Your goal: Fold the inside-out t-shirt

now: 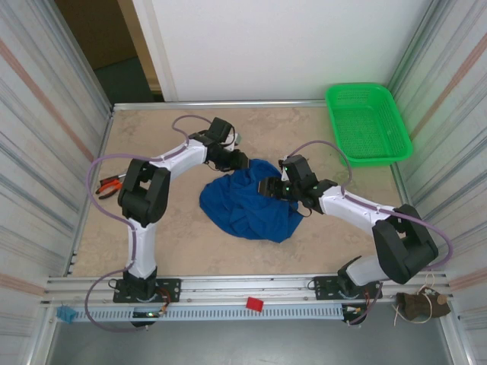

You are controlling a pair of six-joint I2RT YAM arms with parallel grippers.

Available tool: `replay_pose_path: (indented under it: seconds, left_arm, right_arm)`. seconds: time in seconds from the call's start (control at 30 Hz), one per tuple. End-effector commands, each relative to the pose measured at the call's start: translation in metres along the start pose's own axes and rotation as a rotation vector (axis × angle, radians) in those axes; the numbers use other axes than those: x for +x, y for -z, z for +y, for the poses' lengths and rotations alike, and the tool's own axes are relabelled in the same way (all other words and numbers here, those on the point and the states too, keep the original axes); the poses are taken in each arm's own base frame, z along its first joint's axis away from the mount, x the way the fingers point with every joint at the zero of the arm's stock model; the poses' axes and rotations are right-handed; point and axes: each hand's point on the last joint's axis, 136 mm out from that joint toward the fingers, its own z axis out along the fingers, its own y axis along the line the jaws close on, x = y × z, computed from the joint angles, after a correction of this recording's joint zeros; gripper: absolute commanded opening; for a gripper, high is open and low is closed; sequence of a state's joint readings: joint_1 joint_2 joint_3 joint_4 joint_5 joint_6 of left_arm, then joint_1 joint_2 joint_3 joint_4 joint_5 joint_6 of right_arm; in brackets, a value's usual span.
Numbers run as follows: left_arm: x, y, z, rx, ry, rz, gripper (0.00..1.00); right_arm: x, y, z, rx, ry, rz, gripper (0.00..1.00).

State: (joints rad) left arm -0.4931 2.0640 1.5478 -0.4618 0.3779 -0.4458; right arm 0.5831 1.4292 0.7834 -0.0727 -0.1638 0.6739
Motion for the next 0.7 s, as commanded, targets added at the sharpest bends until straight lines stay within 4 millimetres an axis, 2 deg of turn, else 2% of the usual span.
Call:
replay_pose_path:
  seconds: [0.0,0.03,0.17,0.27,0.33,0.4,0.5,0.67]
  left_arm:
    - [0.005,0.005,-0.013,0.048,-0.019,0.027,0.06]
    - [0.004,0.013,-0.018,0.060,-0.024,0.018,0.00]
    - [-0.001,0.066,-0.058,0.189,-0.043,-0.057,0.00]
    - [0.001,0.115,-0.102,0.405,-0.052,-0.114,0.00]
    - [0.005,0.144,-0.128,0.560,-0.051,-0.147,0.00]
    - [0.009,0.169,-0.149,0.712,-0.069,-0.180,0.00]
    - [0.013,0.196,-0.165,0.836,-0.063,-0.207,0.00]
    - [0.021,0.213,-0.178,0.891,-0.084,-0.217,0.00]
  right_arm:
    - [0.007,-0.009,-0.013,0.047,-0.026,0.003,0.58]
    - [0.009,-0.012,-0.018,0.064,-0.029,0.009,0.58]
    - [0.019,-0.022,-0.043,0.135,-0.056,0.028,0.58]
    - [0.022,-0.026,-0.059,0.166,-0.089,0.037,0.57]
    - [0.021,-0.027,-0.064,0.163,-0.106,0.040,0.56]
    - [0.015,-0.021,-0.060,0.132,-0.109,0.035,0.56]
    - [0.001,0.003,-0.042,0.079,-0.067,0.012,0.56]
    - [-0.026,0.077,0.001,-0.026,0.027,-0.108,0.56]
